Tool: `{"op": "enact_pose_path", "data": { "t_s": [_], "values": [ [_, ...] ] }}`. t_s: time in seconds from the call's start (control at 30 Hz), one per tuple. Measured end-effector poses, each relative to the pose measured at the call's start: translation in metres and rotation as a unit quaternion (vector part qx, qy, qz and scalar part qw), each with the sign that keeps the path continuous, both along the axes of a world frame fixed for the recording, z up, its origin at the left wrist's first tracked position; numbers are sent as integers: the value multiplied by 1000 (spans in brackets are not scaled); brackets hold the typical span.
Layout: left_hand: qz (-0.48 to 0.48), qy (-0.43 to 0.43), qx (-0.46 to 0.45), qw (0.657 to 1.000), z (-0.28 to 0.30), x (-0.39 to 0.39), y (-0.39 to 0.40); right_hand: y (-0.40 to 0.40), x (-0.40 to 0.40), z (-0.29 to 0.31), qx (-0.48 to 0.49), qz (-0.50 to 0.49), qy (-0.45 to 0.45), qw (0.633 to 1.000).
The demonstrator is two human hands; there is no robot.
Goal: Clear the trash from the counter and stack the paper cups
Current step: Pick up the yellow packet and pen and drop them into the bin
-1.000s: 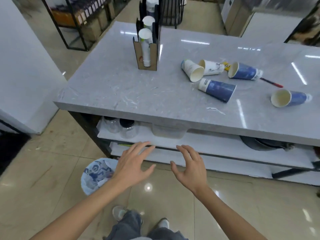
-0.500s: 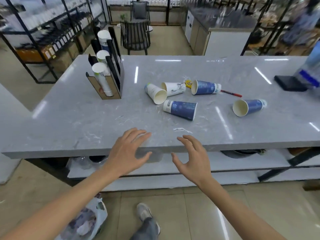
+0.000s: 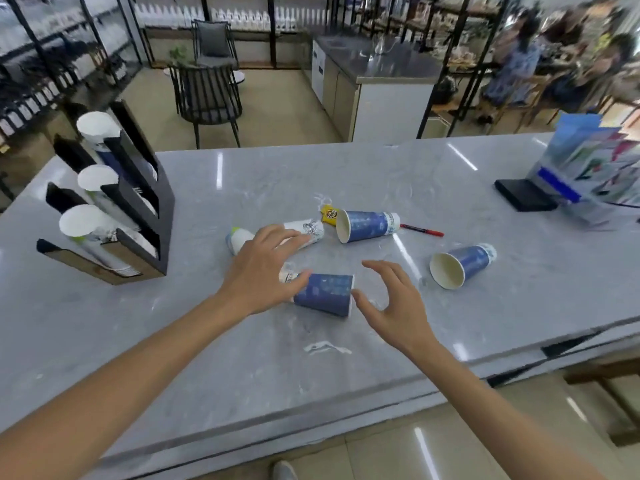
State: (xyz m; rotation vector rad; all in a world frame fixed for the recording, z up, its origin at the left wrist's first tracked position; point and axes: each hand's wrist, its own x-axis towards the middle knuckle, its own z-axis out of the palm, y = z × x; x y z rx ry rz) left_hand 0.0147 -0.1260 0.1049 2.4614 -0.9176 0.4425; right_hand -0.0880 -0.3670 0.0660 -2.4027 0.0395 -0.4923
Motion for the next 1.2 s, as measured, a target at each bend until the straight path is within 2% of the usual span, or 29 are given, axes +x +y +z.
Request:
{"op": "enact_pose_path", "data": {
  "t_s": [0.3,0.5,0.7,0.97,1.2],
  "values": [
    [-36,13,54,998,13,137,-43,-66,84,14,-32,-38,-1,999],
    [-61,90,79,991,8,212,-73,-125,129,17,-35,-40,17,998],
    [-98,122,142,977,-7,271,-107,-200,182,8,-71,-4,130,989],
    [-105,233,206,945,-52,326,-169,-276,255,-34,-166,93,288,938],
    [-125,279,250,919,-87,350,-200,-300,278,-62,-185,132,308,924]
  ]
}}
